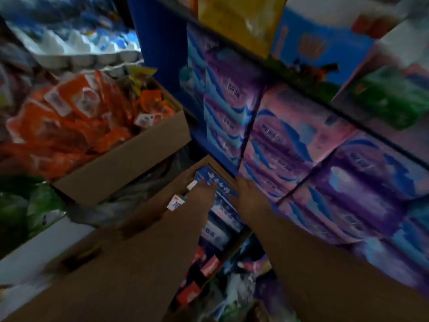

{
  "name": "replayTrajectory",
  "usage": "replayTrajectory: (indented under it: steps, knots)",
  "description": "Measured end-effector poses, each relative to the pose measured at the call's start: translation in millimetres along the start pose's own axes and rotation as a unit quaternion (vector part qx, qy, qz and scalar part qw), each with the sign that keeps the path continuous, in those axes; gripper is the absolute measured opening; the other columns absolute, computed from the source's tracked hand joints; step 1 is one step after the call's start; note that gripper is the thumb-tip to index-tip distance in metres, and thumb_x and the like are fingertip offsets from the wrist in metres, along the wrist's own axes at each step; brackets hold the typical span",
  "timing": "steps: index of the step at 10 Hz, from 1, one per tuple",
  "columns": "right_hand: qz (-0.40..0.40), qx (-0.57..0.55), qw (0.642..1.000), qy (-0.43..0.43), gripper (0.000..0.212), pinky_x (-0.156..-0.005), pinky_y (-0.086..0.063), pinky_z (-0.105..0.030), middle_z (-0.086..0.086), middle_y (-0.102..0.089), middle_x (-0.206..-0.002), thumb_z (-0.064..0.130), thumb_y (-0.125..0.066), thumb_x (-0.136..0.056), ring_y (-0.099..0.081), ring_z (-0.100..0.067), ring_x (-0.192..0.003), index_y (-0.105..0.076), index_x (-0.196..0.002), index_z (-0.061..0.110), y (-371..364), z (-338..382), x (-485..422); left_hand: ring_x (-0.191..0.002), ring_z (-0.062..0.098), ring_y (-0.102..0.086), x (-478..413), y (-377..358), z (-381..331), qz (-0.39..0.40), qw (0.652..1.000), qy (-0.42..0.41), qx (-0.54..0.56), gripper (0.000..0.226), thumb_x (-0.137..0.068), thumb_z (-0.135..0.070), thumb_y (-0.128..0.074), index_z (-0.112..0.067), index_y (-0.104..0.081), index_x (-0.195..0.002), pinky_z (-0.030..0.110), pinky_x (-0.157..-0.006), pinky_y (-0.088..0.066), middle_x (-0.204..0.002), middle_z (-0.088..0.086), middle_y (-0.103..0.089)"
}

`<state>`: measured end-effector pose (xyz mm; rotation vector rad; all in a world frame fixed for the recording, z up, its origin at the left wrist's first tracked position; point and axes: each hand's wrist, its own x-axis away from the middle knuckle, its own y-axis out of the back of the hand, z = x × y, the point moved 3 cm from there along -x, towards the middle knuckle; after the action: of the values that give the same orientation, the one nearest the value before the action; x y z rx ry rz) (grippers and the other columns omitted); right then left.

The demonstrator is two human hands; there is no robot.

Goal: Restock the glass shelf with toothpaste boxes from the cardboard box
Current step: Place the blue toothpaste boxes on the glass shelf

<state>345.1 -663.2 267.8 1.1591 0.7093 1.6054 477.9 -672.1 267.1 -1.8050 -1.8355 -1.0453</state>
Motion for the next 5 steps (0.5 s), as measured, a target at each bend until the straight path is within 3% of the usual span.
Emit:
replayTrajectory:
  steps: [1,2,3,4,5]
  knots:
    - [0.040,-0.004,0.999,-0.024,0.063,-0.098,-0.045,-0.048,-0.015,-0.033,-0.146,0.029,-0.049,-0.096,-0.047,-0.032,-0.125,-0.018,-0.150,0.017,-39,-20,-13,-0.128,0.040,-0.046,-30,-20,36,-0.005,0.995,0.062,0.081,0.049,-0.098,-0.032,-0.047,-0.003,-0.044,-0.138,0.041,-0.093,-0.045,-0.140,0.023,-0.047]
    - [0.066,0.037,0.997,-0.027,0.063,-0.105,-0.039,-0.049,-0.015,-0.025,-0.151,0.030,-0.049,-0.096,-0.038,-0.032,-0.134,-0.017,-0.150,0.018,-60,-32,-24,-0.105,0.036,-0.059,-40,-34,49,-0.004,0.987,0.093,0.127,0.054,-0.096,-0.042,-0.048,-0.004,-0.047,-0.134,0.043,-0.089,-0.048,-0.126,0.023,-0.056]
    - [0.048,0.077,0.995,-0.031,0.055,-0.097,-0.046,-0.048,-0.011,-0.036,-0.144,0.027,-0.048,-0.095,-0.044,-0.029,-0.128,-0.025,-0.145,0.021,-69,-40,-28,-0.072,0.021,-0.052,-59,-52,61,-0.021,0.967,0.126,0.219,0.044,-0.093,-0.039,-0.055,-0.003,-0.056,-0.119,0.040,-0.082,-0.050,-0.089,0.012,-0.059]
    - [0.036,0.117,0.992,-0.017,0.050,-0.092,-0.050,-0.043,-0.008,-0.043,-0.138,0.019,-0.048,-0.094,-0.049,-0.025,-0.122,-0.031,-0.141,0.018,-71,-39,-27,-0.075,0.022,-0.055,-63,-65,55,-0.003,0.953,0.136,0.271,0.032,-0.091,-0.034,-0.060,-0.005,-0.057,-0.106,0.036,-0.079,-0.051,-0.085,0.009,-0.059]
    - [0.032,0.126,0.992,0.010,0.052,-0.096,-0.049,-0.040,-0.007,-0.043,-0.138,0.013,-0.052,-0.091,-0.049,-0.023,-0.122,-0.035,-0.140,0.017,-72,-38,-26,-0.091,0.030,-0.061,-72,-68,50,-0.012,0.948,0.138,0.286,0.036,-0.090,-0.025,-0.064,0.000,-0.056,-0.115,0.040,-0.082,-0.053,-0.100,0.015,-0.063]
